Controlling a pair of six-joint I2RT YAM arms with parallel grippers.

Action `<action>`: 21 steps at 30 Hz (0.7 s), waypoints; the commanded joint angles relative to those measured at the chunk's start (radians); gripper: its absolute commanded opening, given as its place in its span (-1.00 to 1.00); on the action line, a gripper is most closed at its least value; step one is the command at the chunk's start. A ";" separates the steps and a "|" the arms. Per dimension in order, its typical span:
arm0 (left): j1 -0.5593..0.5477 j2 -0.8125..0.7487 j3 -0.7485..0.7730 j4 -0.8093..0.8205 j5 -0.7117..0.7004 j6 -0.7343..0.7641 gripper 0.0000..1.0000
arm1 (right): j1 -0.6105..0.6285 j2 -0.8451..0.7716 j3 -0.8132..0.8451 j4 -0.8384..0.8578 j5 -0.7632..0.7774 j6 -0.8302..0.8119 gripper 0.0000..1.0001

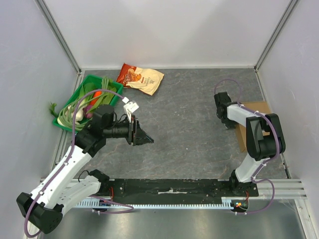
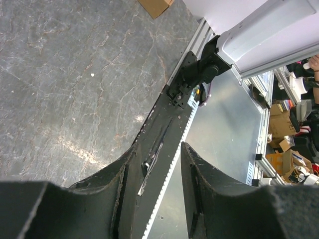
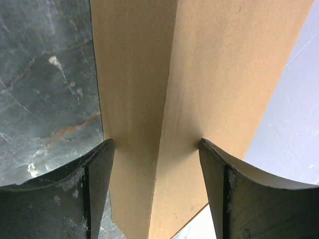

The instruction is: Fold the paper box

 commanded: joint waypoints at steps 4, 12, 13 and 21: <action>-0.024 -0.030 0.022 0.030 0.052 -0.005 -0.11 | 0.004 -0.063 -0.062 -0.084 -0.040 0.076 0.51; -0.045 -0.053 0.014 0.025 0.058 -0.011 -0.11 | 0.007 -0.171 -0.071 -0.115 -0.069 0.095 0.50; -0.047 -0.056 0.014 0.019 0.058 -0.011 -0.11 | 0.009 -0.175 -0.072 -0.112 -0.075 0.091 0.50; -0.047 -0.067 0.016 0.014 0.047 -0.008 -0.11 | 0.017 -0.147 -0.071 -0.117 -0.009 0.100 0.54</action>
